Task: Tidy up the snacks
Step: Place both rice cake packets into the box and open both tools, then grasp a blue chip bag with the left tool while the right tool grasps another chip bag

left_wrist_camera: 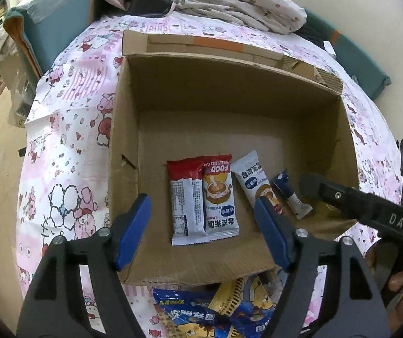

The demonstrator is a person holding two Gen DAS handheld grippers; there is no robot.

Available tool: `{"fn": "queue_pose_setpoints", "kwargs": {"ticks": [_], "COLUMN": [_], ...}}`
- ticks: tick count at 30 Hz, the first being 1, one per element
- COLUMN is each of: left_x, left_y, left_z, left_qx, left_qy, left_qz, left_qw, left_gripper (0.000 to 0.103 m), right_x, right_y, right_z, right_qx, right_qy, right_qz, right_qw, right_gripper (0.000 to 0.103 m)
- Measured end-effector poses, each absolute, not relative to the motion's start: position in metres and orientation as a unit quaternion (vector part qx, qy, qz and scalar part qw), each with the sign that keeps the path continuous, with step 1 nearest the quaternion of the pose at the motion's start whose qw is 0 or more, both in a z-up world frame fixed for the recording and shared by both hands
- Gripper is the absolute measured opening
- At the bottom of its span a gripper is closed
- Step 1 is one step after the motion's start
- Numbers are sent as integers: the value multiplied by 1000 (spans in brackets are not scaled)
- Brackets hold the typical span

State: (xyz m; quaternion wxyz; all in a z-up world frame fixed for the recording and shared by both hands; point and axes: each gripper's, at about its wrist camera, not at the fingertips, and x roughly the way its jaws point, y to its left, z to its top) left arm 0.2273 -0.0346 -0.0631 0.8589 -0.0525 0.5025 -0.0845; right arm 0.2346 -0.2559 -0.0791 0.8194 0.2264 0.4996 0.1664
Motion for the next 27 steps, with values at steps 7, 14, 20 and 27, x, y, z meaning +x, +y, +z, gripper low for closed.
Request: {"fn": "queue_pose_setpoints", "kwargs": {"ticks": [7,14,20,27], "left_x": [224,213,198,175], "left_y": [-32,-25,-12,11], "left_z": [-59,-52,-40,-33], "left_qx": [-54,-54,-49,-69], "left_qy": [496,492,483,490], "left_qz": [-75,-64,-52,-24], "left_qw": [863,866,872,869], "left_gripper": [73,73,73,73], "right_x": [234,229,212,184], "right_y": [-260,-252,-255,-260], "right_z": [-75,-76,-70,-54], "right_qx": [234,217,223,223], "right_qy": [496,499,496,486], "right_qz": [164,166,163,166], "right_qw": [820,822,824,829], "right_gripper": [71,71,71,71]}}
